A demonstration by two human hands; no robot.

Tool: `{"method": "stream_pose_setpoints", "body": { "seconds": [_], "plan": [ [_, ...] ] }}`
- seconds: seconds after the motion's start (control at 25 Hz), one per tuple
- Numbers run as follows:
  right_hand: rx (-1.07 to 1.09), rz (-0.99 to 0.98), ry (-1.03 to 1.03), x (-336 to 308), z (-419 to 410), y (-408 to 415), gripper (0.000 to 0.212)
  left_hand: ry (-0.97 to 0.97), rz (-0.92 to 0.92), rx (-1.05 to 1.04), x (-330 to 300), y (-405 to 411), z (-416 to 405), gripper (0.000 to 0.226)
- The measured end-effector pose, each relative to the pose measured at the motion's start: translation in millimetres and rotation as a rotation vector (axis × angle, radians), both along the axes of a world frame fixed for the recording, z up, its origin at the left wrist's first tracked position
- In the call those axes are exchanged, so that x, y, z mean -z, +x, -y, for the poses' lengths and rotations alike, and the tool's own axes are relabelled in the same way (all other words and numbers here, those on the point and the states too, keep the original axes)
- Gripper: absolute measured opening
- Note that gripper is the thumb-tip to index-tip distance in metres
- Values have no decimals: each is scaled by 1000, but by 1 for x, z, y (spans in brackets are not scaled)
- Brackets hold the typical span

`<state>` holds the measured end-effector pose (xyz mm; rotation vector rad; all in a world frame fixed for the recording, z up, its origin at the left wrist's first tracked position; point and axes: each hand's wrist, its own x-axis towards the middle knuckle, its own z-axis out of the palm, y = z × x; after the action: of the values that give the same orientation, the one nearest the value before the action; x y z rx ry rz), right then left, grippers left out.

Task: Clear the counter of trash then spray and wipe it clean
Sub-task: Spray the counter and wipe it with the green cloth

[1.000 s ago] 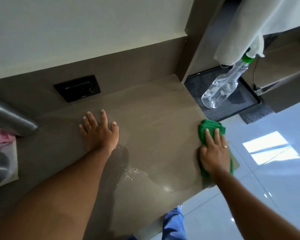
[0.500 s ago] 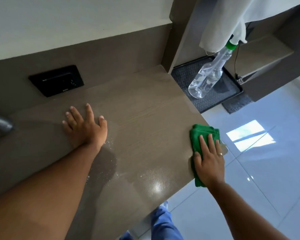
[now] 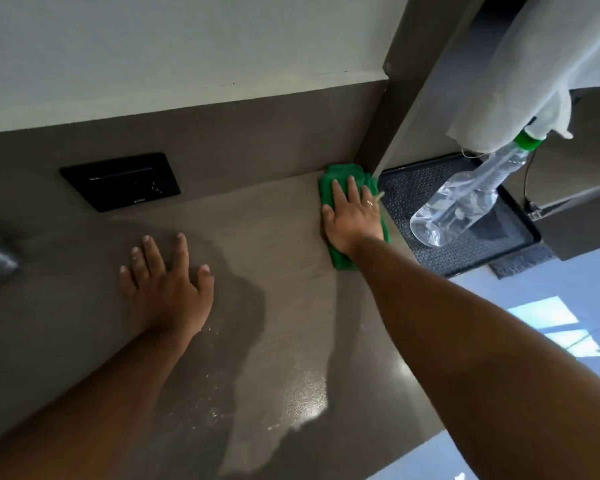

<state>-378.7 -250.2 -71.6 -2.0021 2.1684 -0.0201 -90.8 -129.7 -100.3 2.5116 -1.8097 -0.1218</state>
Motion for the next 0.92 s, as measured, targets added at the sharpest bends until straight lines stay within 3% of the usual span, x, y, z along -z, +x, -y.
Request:
{"method": "stream_pose_setpoints", "body": {
  "seconds": [0.12, 0.24, 0.32, 0.4, 0.48, 0.56, 0.72, 0.8, 0.92],
  "plan": [
    [-113, -25, 19, -4, -9, 39, 65, 69, 13, -18, -5, -2, -5, 70],
    [-573, -12, 44, -7, -130, 75, 64, 232, -70, -13, -23, 4, 3, 69],
    [-832, 14, 44, -13, -220, 50, 66, 317, -225, 39, -42, 18, 7, 67],
    [-986, 29, 72, -14, -251, -2, 68, 215, -337, 63, -58, 35, -22, 66],
    [-940, 15, 33, -11, -228, -35, 64, 61, -360, 31, -63, 44, -93, 67],
    [-754, -24, -13, -5, -179, -26, 63, -21, -300, -36, -54, 57, -176, 70],
    [-515, -32, 1, -5, -97, 102, 65, -39, -106, -385, -38, 128, -284, 77],
    [-614, -74, -17, -4, -113, 181, 63, 6, -46, -505, -34, 156, -307, 82],
    [-1088, -43, -55, 7, -237, 257, 64, 56, 27, -540, -27, 165, -315, 82]
  ]
}}
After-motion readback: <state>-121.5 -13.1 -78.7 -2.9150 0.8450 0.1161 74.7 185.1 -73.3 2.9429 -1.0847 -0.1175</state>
